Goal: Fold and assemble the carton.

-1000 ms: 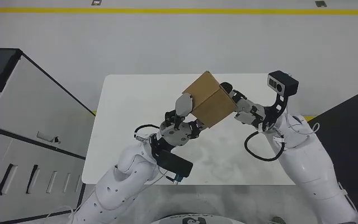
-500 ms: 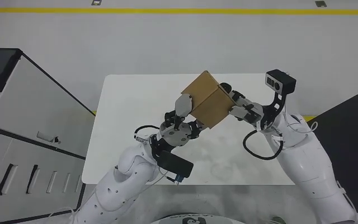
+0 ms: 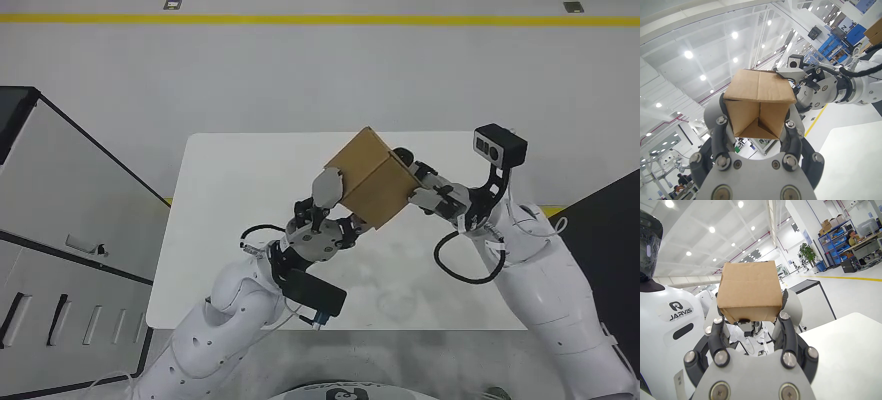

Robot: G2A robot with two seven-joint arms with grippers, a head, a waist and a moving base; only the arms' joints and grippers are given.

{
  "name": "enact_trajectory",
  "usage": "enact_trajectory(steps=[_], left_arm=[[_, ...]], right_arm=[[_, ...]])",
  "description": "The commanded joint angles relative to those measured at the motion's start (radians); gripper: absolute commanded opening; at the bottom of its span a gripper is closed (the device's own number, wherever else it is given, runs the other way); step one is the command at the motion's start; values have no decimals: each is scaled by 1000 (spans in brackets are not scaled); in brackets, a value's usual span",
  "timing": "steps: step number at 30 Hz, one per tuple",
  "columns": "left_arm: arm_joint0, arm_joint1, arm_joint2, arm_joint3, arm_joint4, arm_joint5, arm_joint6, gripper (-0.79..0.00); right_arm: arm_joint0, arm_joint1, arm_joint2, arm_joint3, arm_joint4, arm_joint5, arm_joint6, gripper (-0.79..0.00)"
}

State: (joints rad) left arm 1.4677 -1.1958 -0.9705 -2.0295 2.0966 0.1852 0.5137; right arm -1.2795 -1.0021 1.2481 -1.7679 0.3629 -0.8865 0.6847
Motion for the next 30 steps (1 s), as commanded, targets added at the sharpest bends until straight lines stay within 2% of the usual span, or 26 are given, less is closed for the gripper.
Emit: enact_trajectory(steps=[1, 8, 12, 18, 23, 30], left_arm=[[1, -1, -3, 0, -2, 3, 1, 0], [6, -3, -19, -10, 0, 21, 7, 0], [15, -3, -36, -23, -1, 32, 13, 0], [35, -1, -66, -36, 2, 48, 19, 0], [56, 0, -88, -43, 5, 65, 25, 0], [83, 0, -112, -59, 0, 96, 37, 0]], right_arm=[[-1, 0, 0, 4, 8, 0, 2, -785], [-6, -1, 3, 32, 103, 2, 8, -785], [-11, 0, 4, 58, 237, 13, 31, -785], [-17, 2, 9, 90, 486, 54, 140, -785], [-16, 1, 24, 120, 671, 96, 281, -785], [-7, -8, 44, 141, 847, 184, 433, -785]])
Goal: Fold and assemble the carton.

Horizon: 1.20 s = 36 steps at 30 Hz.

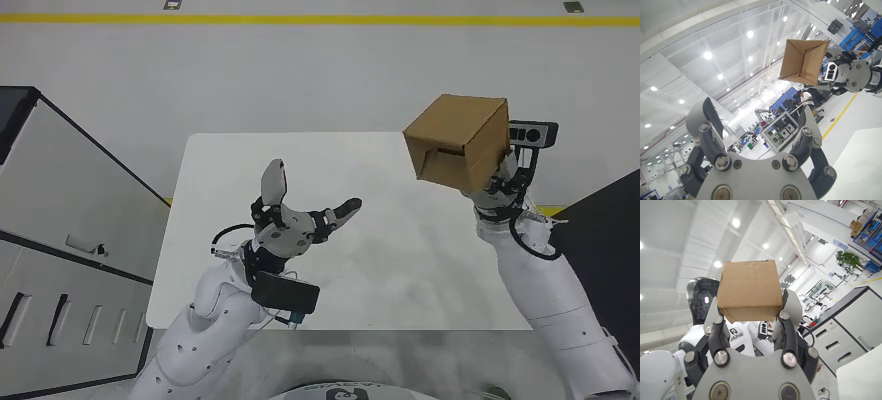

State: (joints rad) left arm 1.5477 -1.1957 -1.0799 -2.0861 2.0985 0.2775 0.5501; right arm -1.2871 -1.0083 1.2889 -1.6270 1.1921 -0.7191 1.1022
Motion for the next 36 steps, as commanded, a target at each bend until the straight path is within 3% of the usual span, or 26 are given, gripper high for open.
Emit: enact_trajectory(steps=[1, 10, 14, 23, 32, 36], left_arm=[[5, 0, -3, -3, -2, 4, 2, 0], [4, 0, -7, -4, 0, 2, -4, 0], [5, 4, -61, -29, 23, -4, -22, 0], [45, 15, -195, -96, 60, -11, -44, 0], [46, 15, -199, -97, 61, -11, -46, 0], [36, 16, -240, -104, 93, -14, -75, 0]], right_arm=[[2, -3, 6, -2, 34, 32, 31, -785], [2, -4, 14, -12, 11, 44, 16, -785], [2, -6, 36, -43, -49, 48, 9, -785], [-2, -26, 27, -56, 157, 142, 134, -785], [2, -29, 25, -47, 159, 154, 151, -785], [-3, -32, 31, -71, 118, 173, 113, -785]])
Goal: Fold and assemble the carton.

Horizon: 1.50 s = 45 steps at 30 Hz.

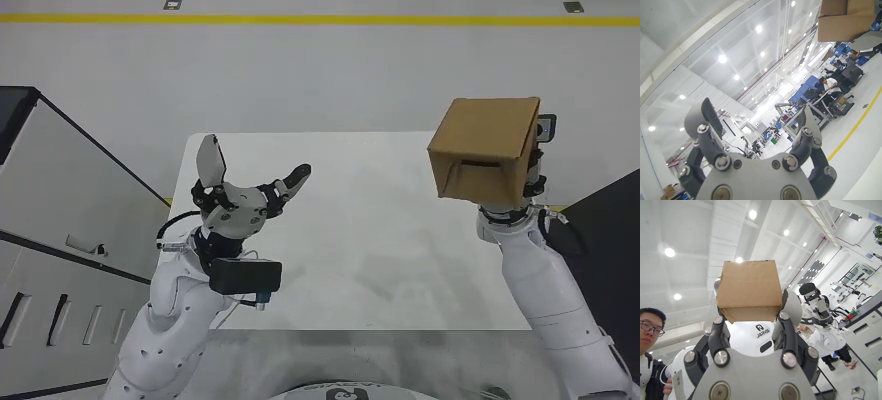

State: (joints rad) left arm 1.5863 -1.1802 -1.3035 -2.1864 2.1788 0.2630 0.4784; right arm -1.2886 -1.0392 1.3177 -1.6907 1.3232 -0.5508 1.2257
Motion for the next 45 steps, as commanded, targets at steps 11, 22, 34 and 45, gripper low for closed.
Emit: enact_trajectory(steps=[11, 22, 34, 45], left_arm=[[5, 11, -140, -24, -20, -58, 57, 0], [5, 11, -140, -24, -20, -58, 57, 0], [5, 11, -140, -24, -20, -58, 57, 0], [5, 11, -140, -24, -20, -58, 57, 0]], right_arm=[[7, -8, 41, -33, -174, -42, -25, -785], [-6, 1, 108, -144, -510, -112, -68, -785], [-26, 5, 158, -241, -695, -226, -183, -785], [-10, 14, 294, -376, -1194, -461, -422, -785]])
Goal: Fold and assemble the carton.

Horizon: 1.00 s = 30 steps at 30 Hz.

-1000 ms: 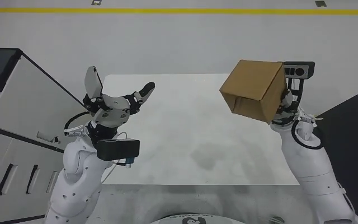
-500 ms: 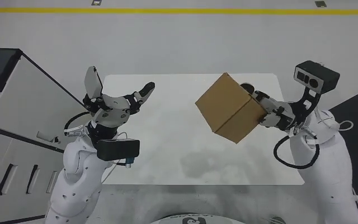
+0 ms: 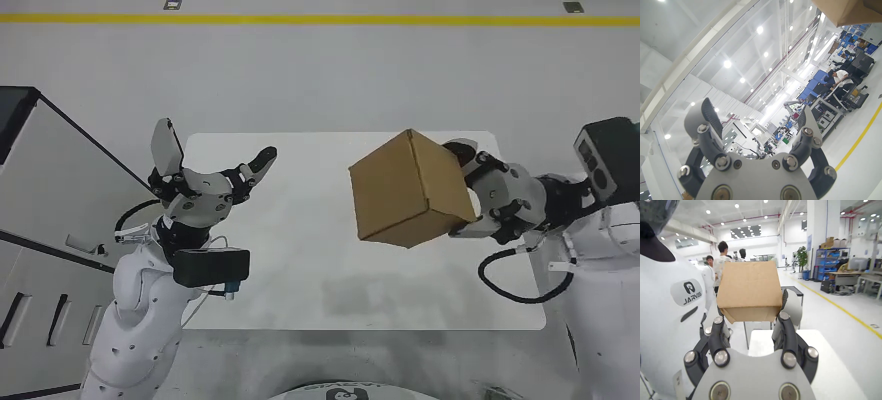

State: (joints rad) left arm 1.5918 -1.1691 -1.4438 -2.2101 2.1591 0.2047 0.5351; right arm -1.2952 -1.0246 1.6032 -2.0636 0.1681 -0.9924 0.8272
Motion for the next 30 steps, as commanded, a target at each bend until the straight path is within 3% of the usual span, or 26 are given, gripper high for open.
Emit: enact_trajectory(steps=[1, 17, 27, 30], left_arm=[[0, 0, 0, 0, 0, 0, 0, 0], [0, 0, 0, 0, 0, 0, 0, 0], [0, 0, 0, 0, 0, 0, 0, 0], [0, 0, 0, 0, 0, 0, 0, 0]], right_arm=[[-4, -1, 21, -13, -67, -20, -40, -785], [-7, -2, 23, -20, -79, -20, -51, -785], [-46, -17, 182, -220, -431, -20, -248, -785], [-46, -17, 182, -220, -431, -20, -248, -785]])
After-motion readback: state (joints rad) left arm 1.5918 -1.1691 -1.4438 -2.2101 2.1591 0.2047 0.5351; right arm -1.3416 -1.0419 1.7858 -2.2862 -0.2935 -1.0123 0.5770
